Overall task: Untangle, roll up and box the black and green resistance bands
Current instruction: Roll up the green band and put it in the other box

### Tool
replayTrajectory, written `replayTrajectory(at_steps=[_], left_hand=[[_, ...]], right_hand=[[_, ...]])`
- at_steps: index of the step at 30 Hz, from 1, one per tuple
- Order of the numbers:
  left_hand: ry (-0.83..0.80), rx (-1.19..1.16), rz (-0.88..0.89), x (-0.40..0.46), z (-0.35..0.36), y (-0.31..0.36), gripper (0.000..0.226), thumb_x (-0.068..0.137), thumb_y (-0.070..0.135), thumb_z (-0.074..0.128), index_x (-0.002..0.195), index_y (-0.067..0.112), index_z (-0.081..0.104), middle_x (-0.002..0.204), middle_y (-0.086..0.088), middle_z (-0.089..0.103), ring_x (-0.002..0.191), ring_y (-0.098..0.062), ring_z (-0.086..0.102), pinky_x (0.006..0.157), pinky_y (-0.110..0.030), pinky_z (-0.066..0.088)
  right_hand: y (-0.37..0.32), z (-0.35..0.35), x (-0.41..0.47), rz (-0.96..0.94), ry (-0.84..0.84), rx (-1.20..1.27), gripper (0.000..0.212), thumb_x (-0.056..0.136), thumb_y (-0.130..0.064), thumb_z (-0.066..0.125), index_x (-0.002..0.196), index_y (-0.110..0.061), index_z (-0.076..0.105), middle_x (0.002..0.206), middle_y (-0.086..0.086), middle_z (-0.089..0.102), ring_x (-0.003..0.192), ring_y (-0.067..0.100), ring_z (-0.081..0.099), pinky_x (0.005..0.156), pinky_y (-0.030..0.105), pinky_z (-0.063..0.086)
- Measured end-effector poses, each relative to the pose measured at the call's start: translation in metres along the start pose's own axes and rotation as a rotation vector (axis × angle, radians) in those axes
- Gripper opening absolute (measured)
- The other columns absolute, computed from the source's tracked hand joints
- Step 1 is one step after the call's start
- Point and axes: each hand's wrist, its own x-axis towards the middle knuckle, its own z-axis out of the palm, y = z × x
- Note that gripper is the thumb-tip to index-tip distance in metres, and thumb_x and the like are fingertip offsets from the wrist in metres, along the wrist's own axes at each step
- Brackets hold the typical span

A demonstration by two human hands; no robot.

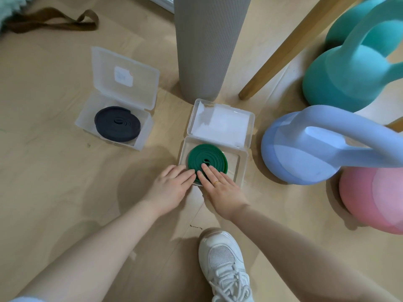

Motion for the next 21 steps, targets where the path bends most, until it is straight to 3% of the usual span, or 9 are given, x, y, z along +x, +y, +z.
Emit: replayTrajectory(at_steps=[1, 3, 5, 7, 10, 13, 17, 19, 21], left_hand=[[-0.031, -0.004, -0.025, 0.005, -0.007, 0.005, 0.034, 0.077, 0.021, 0.047, 0.097, 0.012, 0.074, 0.1, 0.001, 0.071, 0.099, -0.023, 0.062, 0.092, -0.037, 0.042], [-0.054, -0.017, -0.081, 0.014, -0.022, 0.009, 0.025, 0.069, 0.025, 0.069, 0.091, 0.015, 0.075, 0.097, 0.003, 0.071, 0.098, -0.024, 0.065, 0.086, -0.036, 0.051], [-0.026, -0.108, -0.178, 0.018, -0.035, 0.01, 0.039, 0.068, 0.024, 0.077, 0.105, 0.014, 0.071, 0.114, -0.003, 0.066, 0.109, -0.027, 0.061, 0.086, -0.043, 0.051], [0.009, -0.243, -0.328, 0.022, -0.045, 0.006, 0.044, 0.086, 0.02, 0.06, 0.129, 0.011, 0.053, 0.137, -0.006, 0.049, 0.127, -0.029, 0.044, 0.101, -0.045, 0.039], [0.009, -0.515, -0.673, 0.041, -0.055, 0.002, 0.049, 0.096, 0.023, 0.042, 0.142, 0.01, 0.032, 0.148, -0.007, 0.032, 0.136, -0.024, 0.029, 0.11, -0.035, 0.025], [-0.043, -0.881, -0.995, 0.06, -0.056, 0.0, 0.053, 0.098, 0.034, 0.037, 0.146, 0.015, 0.023, 0.152, -0.005, 0.027, 0.136, -0.025, 0.031, 0.109, -0.037, 0.028], [-0.142, -1.224, -1.203, 0.057, -0.051, -0.004, 0.061, 0.092, 0.06, 0.028, 0.145, 0.03, 0.025, 0.151, 0.002, 0.031, 0.136, -0.026, 0.032, 0.112, -0.046, 0.026], [-0.088, -1.438, -1.243, 0.053, -0.053, -0.005, 0.066, 0.091, 0.064, 0.025, 0.144, 0.025, 0.028, 0.149, 0.001, 0.034, 0.135, -0.027, 0.034, 0.113, -0.046, 0.025], [-0.036, -1.599, -1.23, 0.05, -0.055, -0.006, 0.069, 0.093, 0.061, 0.02, 0.146, 0.018, 0.026, 0.15, -0.004, 0.032, 0.136, -0.029, 0.033, 0.114, -0.041, 0.025]], right_hand=[[0.003, -0.006, 0.001, -0.021, -0.045, 0.081, 0.054, 0.099, -0.03, 0.031, 0.149, -0.016, 0.014, 0.158, 0.005, 0.002, 0.146, 0.02, 0.006, 0.116, 0.031, 0.007], [0.007, -0.022, 0.001, 0.011, -0.059, 0.347, 0.054, 0.098, -0.033, 0.039, 0.147, -0.013, 0.024, 0.158, 0.005, 0.006, 0.145, 0.02, 0.008, 0.115, 0.026, 0.007], [0.017, -0.04, -0.003, 0.154, 0.179, 0.622, 0.042, 0.097, -0.026, 0.044, 0.136, -0.01, 0.044, 0.154, 0.006, 0.022, 0.141, 0.021, 0.024, 0.113, 0.026, 0.02], [0.033, -0.055, -0.001, 0.337, 0.397, 0.723, 0.036, 0.097, -0.022, 0.042, 0.131, -0.011, 0.049, 0.154, 0.005, 0.023, 0.139, 0.02, 0.025, 0.109, 0.026, 0.021], [0.061, -0.064, 0.02, 0.522, 0.377, 0.829, 0.049, 0.098, -0.025, 0.039, 0.144, -0.014, 0.027, 0.157, 0.006, 0.008, 0.143, 0.023, 0.012, 0.115, 0.034, 0.013], [0.076, -0.068, 0.045, 0.637, 0.406, 1.101, 0.059, 0.095, -0.018, 0.042, 0.147, -0.013, 0.013, 0.149, 0.007, 0.021, 0.137, 0.027, 0.025, 0.113, 0.036, 0.021], [0.084, -0.075, 0.056, 0.757, 0.403, 1.452, 0.067, 0.097, -0.024, 0.038, 0.149, -0.018, -0.003, 0.151, 0.003, 0.023, 0.138, 0.023, 0.026, 0.113, 0.034, 0.02], [0.091, -0.077, 0.053, 0.817, 0.467, 1.52, 0.061, 0.095, -0.034, 0.038, 0.148, -0.023, 0.01, 0.14, -0.003, 0.04, 0.13, 0.021, 0.038, 0.111, 0.039, 0.028], [0.092, -0.084, 0.045, 0.806, 0.504, 1.584, 0.043, 0.094, -0.043, 0.035, 0.13, -0.022, 0.046, 0.123, -0.003, 0.057, 0.114, 0.016, 0.053, 0.101, 0.034, 0.039]])
